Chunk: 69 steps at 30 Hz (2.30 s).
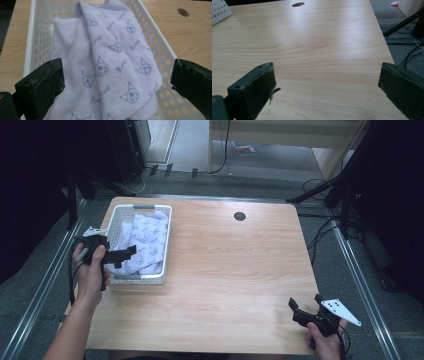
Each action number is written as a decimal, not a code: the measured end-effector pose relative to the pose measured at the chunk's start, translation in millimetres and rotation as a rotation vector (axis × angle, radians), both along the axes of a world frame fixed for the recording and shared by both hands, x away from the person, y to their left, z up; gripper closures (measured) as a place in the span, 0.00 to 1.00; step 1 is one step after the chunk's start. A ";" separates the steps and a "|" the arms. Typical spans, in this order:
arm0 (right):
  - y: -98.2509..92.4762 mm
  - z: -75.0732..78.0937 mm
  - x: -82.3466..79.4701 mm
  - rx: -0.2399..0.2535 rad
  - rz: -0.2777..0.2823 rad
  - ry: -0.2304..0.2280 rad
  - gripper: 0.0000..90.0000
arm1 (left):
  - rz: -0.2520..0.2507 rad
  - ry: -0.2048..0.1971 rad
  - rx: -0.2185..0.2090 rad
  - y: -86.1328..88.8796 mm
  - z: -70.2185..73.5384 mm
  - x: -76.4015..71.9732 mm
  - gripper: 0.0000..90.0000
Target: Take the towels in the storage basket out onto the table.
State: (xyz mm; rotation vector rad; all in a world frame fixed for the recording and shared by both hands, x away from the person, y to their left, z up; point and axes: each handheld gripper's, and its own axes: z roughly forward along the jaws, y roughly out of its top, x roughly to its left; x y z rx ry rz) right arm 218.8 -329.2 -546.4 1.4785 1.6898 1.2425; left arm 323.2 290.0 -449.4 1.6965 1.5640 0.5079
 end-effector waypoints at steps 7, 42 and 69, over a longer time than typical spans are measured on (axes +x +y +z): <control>0.0 0.0 -0.1 0.001 0.003 -0.001 0.01 | -0.012 0.075 0.045 -11.3 -6.5 24.8 0.00; -0.2 -0.1 0.1 0.012 0.009 0.000 0.01 | -0.004 0.452 -0.046 -23.9 -50.3 111.9 0.04; 0.2 -0.1 0.3 0.002 0.013 -0.002 0.01 | -0.079 0.429 0.223 -49.4 -65.0 108.5 0.16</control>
